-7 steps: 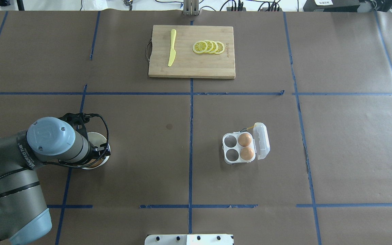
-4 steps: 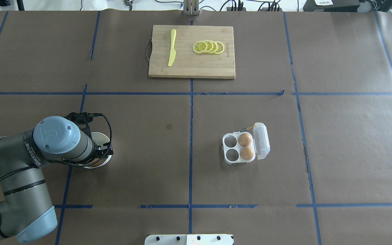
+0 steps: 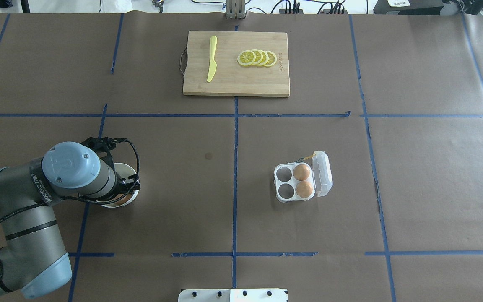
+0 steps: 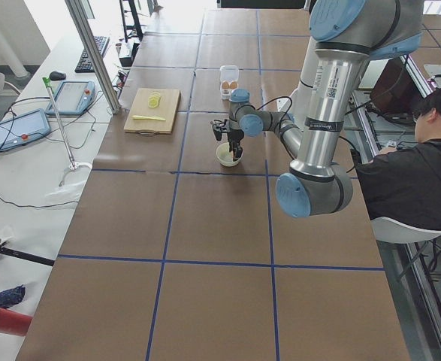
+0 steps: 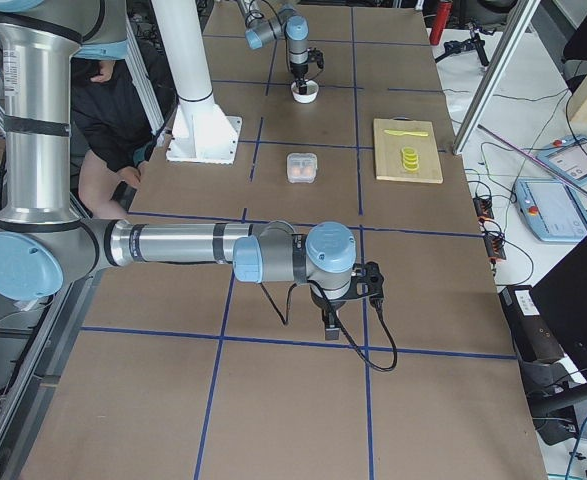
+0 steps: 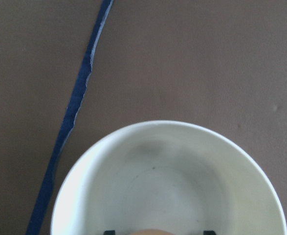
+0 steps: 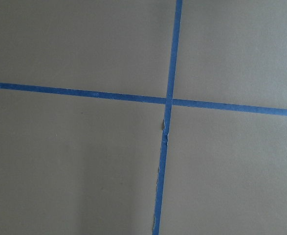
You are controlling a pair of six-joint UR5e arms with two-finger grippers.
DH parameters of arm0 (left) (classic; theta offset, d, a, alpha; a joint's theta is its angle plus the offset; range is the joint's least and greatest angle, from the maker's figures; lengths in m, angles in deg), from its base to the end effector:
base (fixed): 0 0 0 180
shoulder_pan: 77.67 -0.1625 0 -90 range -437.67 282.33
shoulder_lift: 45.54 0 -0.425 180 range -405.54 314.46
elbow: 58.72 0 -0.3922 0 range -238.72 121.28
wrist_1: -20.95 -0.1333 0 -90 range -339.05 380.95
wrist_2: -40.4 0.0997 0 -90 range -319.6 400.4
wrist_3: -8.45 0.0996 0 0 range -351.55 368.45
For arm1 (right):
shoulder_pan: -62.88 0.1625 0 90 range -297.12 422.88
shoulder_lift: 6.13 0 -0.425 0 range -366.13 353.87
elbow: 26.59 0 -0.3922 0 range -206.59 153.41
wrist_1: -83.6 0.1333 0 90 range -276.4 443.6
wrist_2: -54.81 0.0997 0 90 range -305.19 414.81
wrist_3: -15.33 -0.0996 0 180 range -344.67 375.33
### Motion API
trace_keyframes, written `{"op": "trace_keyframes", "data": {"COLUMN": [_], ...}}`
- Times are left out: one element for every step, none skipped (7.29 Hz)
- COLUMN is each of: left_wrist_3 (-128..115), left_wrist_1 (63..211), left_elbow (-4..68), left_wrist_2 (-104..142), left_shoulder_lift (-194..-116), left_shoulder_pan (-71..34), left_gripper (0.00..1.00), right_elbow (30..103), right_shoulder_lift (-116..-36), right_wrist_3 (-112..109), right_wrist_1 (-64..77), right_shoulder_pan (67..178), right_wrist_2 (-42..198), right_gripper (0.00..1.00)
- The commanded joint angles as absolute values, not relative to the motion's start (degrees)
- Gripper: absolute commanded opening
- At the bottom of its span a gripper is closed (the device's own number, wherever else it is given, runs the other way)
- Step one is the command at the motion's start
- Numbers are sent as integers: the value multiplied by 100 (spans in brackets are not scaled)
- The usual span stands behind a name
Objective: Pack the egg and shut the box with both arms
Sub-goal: 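Lower the left gripper into the bowl and close it on the egg, then lift the egg out of the bowl with the left gripper toward the carton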
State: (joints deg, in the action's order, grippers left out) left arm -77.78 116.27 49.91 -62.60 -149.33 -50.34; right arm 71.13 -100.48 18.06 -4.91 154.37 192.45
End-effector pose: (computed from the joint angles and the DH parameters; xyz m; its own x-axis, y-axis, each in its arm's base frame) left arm 0.4560 -0.3605 0.3807 0.7224 -0.3012 -0.6225 0.2781 0.9507 -0.1373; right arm 0.0718 -0.4626 0.6216 0.6757 -0.0925 0.7314 0.0063 0.9928 0.1197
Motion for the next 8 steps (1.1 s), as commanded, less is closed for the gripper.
{"op": "trace_keyframes", "data": {"left_wrist_3": [-7769, -7751, -7751, -7751, -7769, -7812, -8004, -8511], "left_wrist_1": [11413, 11115, 10973, 10858, 10840, 10840, 10866, 11023], "left_elbow": [5157, 5323, 5429, 5622, 5807, 5791, 5747, 5738], "left_wrist_2": [-6269, -6261, -6261, -6261, -6269, -6278, -6322, -6339], "left_shoulder_lift": [-14934, -14942, -14934, -14934, -14960, -15221, -15563, -15967], "left_shoulder_pan": [-4964, -4946, -4877, -4624, -4578, -4577, -4612, -4647], "left_gripper": [1, 0, 0, 0, 0, 0, 0, 0], "right_elbow": [7115, 7115, 7115, 7123, 7124, 7132, 7132, 7132], "right_shoulder_lift": [-10044, -10044, -10044, -10044, -10044, -10044, -10044, -10044], "right_wrist_3": [1805, 1805, 1805, 1805, 1805, 1805, 1805, 1805], "right_wrist_1": [-491, -491, -491, -491, -491, -491, -491, -491], "right_shoulder_pan": [15437, 15437, 15437, 15437, 15437, 15437, 15437, 15437], "right_wrist_2": [19245, 19245, 19245, 19245, 19245, 19254, 19254, 19254], "right_gripper": [100, 100, 100, 100, 100, 100, 100, 100]}}
